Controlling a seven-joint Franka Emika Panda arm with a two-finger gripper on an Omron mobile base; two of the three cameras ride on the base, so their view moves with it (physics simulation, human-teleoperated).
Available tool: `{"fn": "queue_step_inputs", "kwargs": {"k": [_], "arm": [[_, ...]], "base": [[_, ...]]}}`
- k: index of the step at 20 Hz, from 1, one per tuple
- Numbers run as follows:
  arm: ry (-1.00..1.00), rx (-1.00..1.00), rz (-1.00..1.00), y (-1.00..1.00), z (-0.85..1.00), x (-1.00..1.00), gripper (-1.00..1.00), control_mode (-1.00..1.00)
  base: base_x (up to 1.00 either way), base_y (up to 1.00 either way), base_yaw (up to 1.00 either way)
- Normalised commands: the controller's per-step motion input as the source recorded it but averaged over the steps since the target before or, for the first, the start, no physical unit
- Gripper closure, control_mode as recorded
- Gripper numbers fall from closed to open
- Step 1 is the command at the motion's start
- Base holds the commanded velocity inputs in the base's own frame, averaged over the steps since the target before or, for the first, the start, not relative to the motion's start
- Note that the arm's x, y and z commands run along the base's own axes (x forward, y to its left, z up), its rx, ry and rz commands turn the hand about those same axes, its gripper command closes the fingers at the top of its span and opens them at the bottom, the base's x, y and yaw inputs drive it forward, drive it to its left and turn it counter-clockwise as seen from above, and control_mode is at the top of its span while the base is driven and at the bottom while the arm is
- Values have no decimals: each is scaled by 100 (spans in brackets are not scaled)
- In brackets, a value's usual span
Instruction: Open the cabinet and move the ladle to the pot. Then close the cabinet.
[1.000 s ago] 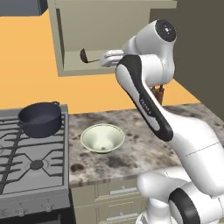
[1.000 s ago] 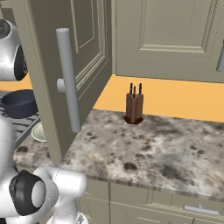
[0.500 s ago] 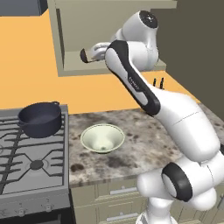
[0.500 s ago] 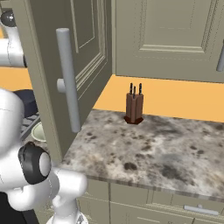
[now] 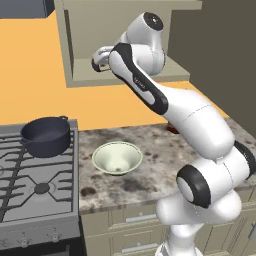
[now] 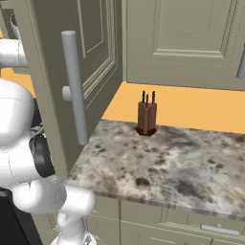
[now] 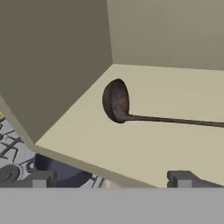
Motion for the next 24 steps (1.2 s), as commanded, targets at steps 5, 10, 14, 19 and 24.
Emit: {"fn": "queue_step_inputs", "kwargs": {"k": [5, 10, 14, 19, 24], "arm": [[0, 0, 1, 16, -12, 36, -100, -100], [0, 0, 0, 11, -10, 26, -100, -100], [0, 0, 0, 6, -14, 36, -100, -100], [0, 0, 0, 6, -14, 39, -100, -100], [0, 0, 0, 11, -4, 31, -100, -100]], "base": [[0, 0, 0], [0, 0, 0], [0, 0, 0], [0, 0, 0], [0, 0, 0]]}}
